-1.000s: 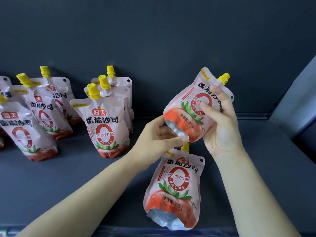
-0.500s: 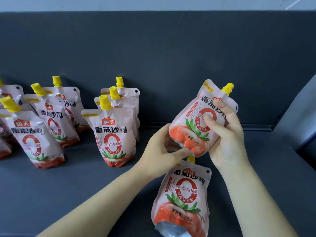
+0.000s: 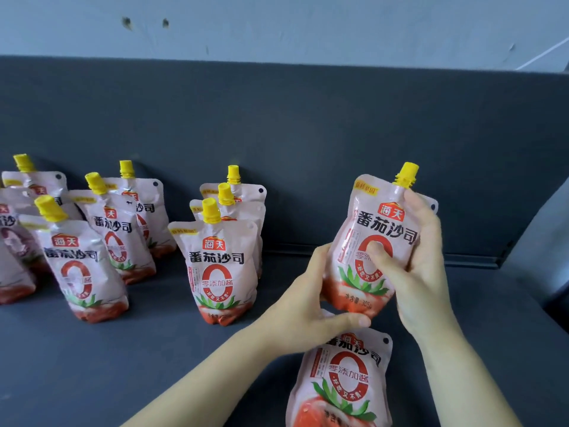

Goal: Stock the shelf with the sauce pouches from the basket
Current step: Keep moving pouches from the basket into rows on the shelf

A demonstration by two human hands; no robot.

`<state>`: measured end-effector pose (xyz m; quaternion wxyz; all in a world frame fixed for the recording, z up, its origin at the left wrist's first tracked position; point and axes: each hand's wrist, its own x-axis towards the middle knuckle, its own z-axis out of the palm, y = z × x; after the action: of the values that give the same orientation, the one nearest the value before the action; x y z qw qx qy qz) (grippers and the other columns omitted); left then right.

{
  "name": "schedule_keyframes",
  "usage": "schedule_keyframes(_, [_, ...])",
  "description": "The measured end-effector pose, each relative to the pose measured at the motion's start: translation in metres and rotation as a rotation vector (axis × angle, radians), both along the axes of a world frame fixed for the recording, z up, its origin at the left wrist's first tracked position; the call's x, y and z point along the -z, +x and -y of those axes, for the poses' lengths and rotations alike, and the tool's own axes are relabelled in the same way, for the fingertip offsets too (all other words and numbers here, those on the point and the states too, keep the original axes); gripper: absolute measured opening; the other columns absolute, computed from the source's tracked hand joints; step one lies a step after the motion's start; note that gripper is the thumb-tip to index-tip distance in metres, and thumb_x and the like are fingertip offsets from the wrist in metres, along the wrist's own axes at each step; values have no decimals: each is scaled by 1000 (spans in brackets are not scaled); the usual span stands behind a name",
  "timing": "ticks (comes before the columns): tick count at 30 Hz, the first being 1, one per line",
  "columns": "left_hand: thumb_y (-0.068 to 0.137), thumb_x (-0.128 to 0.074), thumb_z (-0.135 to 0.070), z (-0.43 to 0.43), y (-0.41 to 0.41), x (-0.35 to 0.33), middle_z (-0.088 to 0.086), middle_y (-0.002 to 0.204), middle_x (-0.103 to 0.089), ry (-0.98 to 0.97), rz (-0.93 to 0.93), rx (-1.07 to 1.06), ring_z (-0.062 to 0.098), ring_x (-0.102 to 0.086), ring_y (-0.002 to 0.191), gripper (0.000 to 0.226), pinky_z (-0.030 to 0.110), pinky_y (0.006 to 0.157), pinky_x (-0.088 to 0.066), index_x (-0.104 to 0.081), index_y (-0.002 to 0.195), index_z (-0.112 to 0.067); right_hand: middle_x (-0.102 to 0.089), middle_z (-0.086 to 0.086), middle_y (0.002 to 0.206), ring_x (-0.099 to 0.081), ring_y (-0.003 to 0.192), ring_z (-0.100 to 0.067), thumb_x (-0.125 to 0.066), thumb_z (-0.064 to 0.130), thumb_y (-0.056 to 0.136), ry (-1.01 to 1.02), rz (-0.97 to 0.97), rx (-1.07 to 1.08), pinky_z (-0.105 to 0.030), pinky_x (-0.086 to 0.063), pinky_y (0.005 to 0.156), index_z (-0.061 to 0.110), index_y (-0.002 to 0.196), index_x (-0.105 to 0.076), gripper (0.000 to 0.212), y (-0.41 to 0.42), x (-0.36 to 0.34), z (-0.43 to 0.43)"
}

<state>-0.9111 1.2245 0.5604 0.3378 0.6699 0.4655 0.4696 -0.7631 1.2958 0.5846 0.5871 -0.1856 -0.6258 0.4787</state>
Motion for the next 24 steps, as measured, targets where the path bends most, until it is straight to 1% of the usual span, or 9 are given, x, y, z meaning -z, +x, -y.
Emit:
schedule_keyframes(6, [67, -88, -23, -4, -4, 5, -8, 137, -51, 44, -164, -37, 2, -51, 124, 96, 36, 102, -48, -28, 142, -25, -58, 15, 129, -59, 119, -10, -67, 15, 75, -8, 18, 24, -29, -57, 84, 44, 129, -49, 64, -2, 7, 0])
schedule_keyframes(7, [65, -90, -27, -3, -5, 4, -5, 146, -43, 125, -227, -84, 0, -43, 131, 103, 35, 107, -44, -26, 145, -23, -59, 13, 129, -59, 119, -10, -68, 16, 74, -23, 20, 29, -29, -57, 84, 44, 129, -50, 64, -3, 8, 0])
schedule_keyframes(9, [65, -88, -39, -3, -9, 6, 5, 156, -21, 418, -423, -213, 2, -29, 140, 106, 30, 112, -36, -27, 148, -17, -61, 9, 130, -60, 119, -13, -69, 16, 76, -38, 28, 21, -33, -57, 87, 39, 131, -51, 63, -4, 10, -1])
schedule_keyframes(11, [76, -78, -46, -5, -12, 9, 8, 152, -32, 791, -676, -283, 16, -40, 135, 79, 35, 109, -38, -43, 141, -16, -61, 4, 131, -61, 119, -17, -68, 15, 79, -66, 17, -10, -41, -55, 92, 32, 131, -54, 57, -5, 11, -1])
schedule_keyframes(13, [90, -66, -39, -8, -12, 13, 6, 143, -51, 986, -851, -215, 21, -48, 132, 49, 38, 108, -39, -58, 131, -14, -60, 5, 133, -59, 121, -17, -67, 11, 81, -78, 21, -2, -40, -54, 94, 30, 130, -57, 53, -5, 12, -1])
schedule_keyframes(15, [96, -61, -30, -10, -12, 17, 4, 141, -54, 1013, -943, -153, 18, -46, 135, 41, 37, 110, -38, -59, 132, -12, -61, 9, 131, -59, 121, -15, -67, 10, 79, -112, 14, -29, -32, -56, 87, 29, 128, -58, 54, -4, 11, -1])
schedule_keyframes(17, [96, -62, -25, -11, -12, 21, 4, 142, -52, 1008, -960, -166, 17, -45, 136, 43, 36, 111, -38, -55, 136, -10, -62, 10, 130, -60, 120, -14, -66, 13, 76, -167, 0, -94, -27, -56, 81, 29, 125, -61, 52, -3, 10, -1])
schedule_keyframes(21, [99, -54, -25, -11, -15, 20, 9, 140, -54, 977, -858, -193, 20, -46, 135, 40, 40, 110, -40, -54, 134, -5, -61, 10, 131, -59, 121, -16, -69, 20, 74, -210, -13, -151, -33, -56, 87, 29, 126, -60, 54, -1, 7, -1])
schedule_keyframes(24, [101, -47, -24, -9, -15, 19, 10, 138, -55, 958, -824, -186, 20, -47, 134, 38, 40, 110, -40, -55, 132, -3, -62, 15, 128, -61, 119, -13, -70, 21, 72, -215, -8, -152, -30, -56, 83, 28, 127, -58, 57, -2, 7, 0])
